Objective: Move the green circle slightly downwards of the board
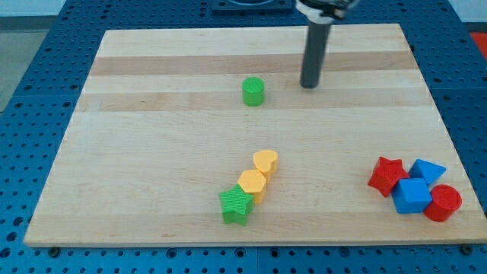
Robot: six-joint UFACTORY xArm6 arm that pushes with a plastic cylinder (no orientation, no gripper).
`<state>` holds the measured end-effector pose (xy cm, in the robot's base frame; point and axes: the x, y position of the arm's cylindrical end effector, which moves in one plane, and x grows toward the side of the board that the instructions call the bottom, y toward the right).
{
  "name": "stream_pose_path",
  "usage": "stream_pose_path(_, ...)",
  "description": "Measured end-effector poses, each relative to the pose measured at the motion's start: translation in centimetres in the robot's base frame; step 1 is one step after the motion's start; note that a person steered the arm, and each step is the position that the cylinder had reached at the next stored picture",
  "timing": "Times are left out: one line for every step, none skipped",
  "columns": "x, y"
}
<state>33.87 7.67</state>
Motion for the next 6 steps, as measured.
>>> stream_pose_path(-0.8, -5.9)
stream_pose_path(2.3, -10.6)
stream_pose_path(6.9, -10.6)
stream_pose_path(8.2, -10.6)
stream_pose_path(5.5, -10.5)
stream_pose_path(4.7, -7.9)
